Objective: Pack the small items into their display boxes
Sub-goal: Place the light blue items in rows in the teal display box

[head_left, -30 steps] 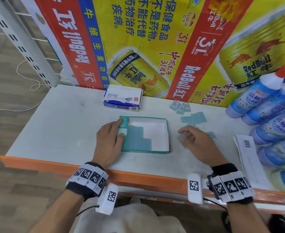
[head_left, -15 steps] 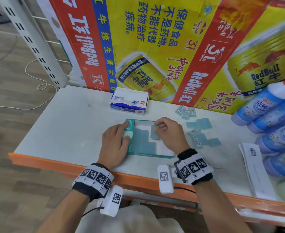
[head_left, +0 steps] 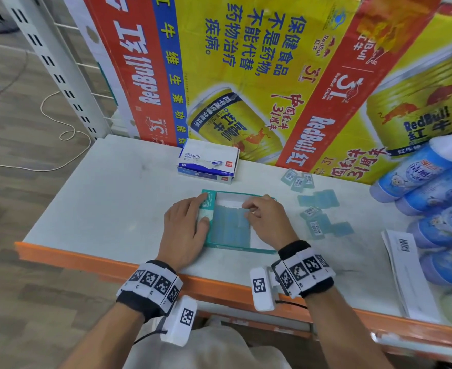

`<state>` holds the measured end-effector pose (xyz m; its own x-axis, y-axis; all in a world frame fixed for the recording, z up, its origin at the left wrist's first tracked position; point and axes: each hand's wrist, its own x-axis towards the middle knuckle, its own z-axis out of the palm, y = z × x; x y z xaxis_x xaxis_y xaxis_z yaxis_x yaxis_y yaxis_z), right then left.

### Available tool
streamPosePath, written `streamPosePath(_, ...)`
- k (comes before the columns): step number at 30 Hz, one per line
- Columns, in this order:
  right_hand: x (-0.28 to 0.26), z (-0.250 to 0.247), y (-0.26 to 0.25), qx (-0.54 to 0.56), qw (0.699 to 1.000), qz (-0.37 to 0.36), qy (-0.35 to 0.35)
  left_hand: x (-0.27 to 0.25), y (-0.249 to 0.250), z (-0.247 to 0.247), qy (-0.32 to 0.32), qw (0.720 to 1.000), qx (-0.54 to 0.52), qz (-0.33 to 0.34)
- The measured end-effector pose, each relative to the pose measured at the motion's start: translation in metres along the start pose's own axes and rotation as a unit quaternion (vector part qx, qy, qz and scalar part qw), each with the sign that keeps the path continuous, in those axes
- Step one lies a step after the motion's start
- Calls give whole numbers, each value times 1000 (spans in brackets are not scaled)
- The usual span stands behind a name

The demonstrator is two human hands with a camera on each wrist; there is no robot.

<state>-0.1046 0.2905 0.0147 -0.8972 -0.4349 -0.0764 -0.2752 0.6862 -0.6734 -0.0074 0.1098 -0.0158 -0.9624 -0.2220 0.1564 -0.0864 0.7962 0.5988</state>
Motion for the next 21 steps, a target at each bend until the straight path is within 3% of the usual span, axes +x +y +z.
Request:
streamPosePath(7,0,2,2,-25,999,-2,-21,0,1,0,0,1000,2,-2)
streamPosePath(14,-4,-5,5,25,1000,-4,2,0,1,1,5,1000,-2,-2)
streamPosePath(21,-14,-50,29,78,985,-6,155,1,1,0,9,1000,-7,0)
